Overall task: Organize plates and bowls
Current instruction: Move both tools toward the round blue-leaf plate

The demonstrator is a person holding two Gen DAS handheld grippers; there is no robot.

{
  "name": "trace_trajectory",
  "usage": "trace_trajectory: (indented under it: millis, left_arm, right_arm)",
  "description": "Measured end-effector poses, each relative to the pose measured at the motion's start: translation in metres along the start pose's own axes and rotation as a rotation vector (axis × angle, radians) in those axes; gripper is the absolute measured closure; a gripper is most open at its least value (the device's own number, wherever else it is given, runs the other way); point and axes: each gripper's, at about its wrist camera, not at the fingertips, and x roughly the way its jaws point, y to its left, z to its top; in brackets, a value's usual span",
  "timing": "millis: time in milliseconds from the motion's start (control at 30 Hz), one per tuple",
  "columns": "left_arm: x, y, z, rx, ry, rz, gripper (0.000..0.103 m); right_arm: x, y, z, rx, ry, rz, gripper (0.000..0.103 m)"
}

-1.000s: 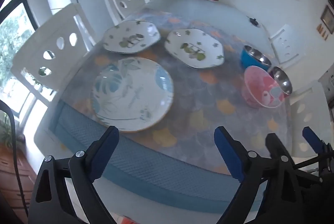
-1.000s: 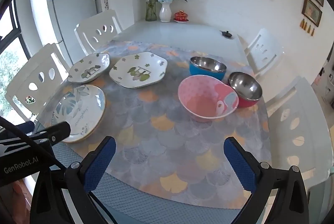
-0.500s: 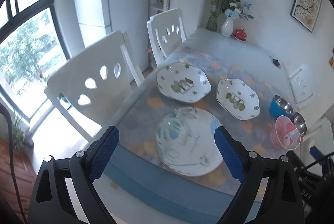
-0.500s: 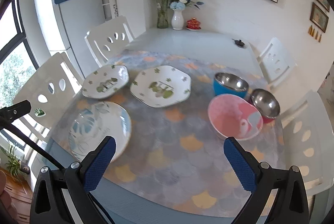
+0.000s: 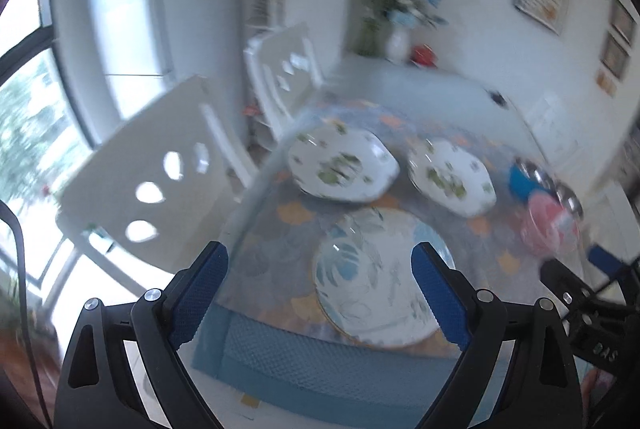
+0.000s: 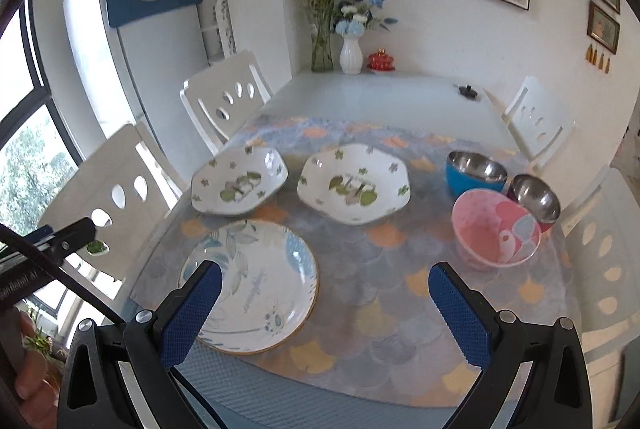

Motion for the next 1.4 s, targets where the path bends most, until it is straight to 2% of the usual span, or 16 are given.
trace_trajectory:
  millis: [133,367,500,567,600,667,700,767,800,867,933,1033,1067,1200,1267,1400]
  left_arm:
    - [0.009,0.002,-0.003,0.037,0.019,-0.059,0.01]
    - [0.027,0.009,0.004,0.056,0.031,-0.128,0.01]
    - [0.037,0.011,0.005,0.062,0.052,-0.136,0.01]
    - [0.04,0.012,0.005,0.06,0.062,-0.148,0.01]
    - [0.041,0.013,0.005,0.061,0.065,-0.152,0.01]
    - [0.043,0.013,0.006,0.068,0.068,-0.157,0.01]
    - [0.043,0.014,0.006,0.073,0.068,-0.156,0.01]
    - [0.045,0.014,0.006,0.08,0.068,-0.154,0.01]
    - [0.046,0.015,0.007,0.081,0.069,-0.155,0.01]
    - [0.047,0.014,0.008,0.076,0.072,-0.161,0.01]
    - [0.048,0.016,0.008,0.073,0.078,-0.165,0.01]
    - [0.05,0.019,0.009,0.065,0.08,-0.164,0.01]
    - [0.05,0.019,0.009,0.063,0.08,-0.164,0.01]
    - [0.054,0.025,0.009,0.042,0.088,-0.141,0.01]
    - [0.06,0.03,0.008,0.032,0.094,-0.133,0.01]
    - [0.077,0.034,0.005,0.048,0.13,-0.123,0.01]
  right_arm:
    - [0.003,0.007,-0.003,0.021,-0.008,0.012,0.0]
    - [-0.017,0.013,-0.003,0.027,-0.179,-0.08,0.0]
    - [-0.022,0.023,-0.003,-0.094,-0.278,-0.342,0.0]
    - [-0.023,0.03,-0.004,-0.192,-0.353,-0.531,0.0]
    - [-0.024,0.034,-0.005,-0.244,-0.387,-0.566,0.0]
    - [-0.028,0.037,-0.004,-0.363,-0.411,-0.511,0.0]
    - [-0.027,0.037,0.0,-0.403,-0.369,-0.431,0.0]
    - [-0.017,0.037,0.009,-0.465,-0.206,-0.242,0.0]
    - [-0.012,0.038,0.01,-0.494,-0.139,-0.184,0.0]
    - [-0.001,0.04,0.009,-0.542,-0.035,-0.126,0.0]
    - [0.008,0.04,0.006,-0.581,0.01,-0.17,0.0]
    - [0.01,0.035,0.005,-0.593,-0.071,-0.356,0.001]
    - [0.006,0.031,0.009,-0.553,-0.103,-0.352,0.001]
    - [-0.035,0.003,0.017,-0.186,-0.375,-0.278,0.0]
    - [-0.038,-0.007,0.022,-0.093,-0.37,-0.192,0.0]
    - [-0.018,-0.013,0.025,0.001,-0.251,0.029,0.0]
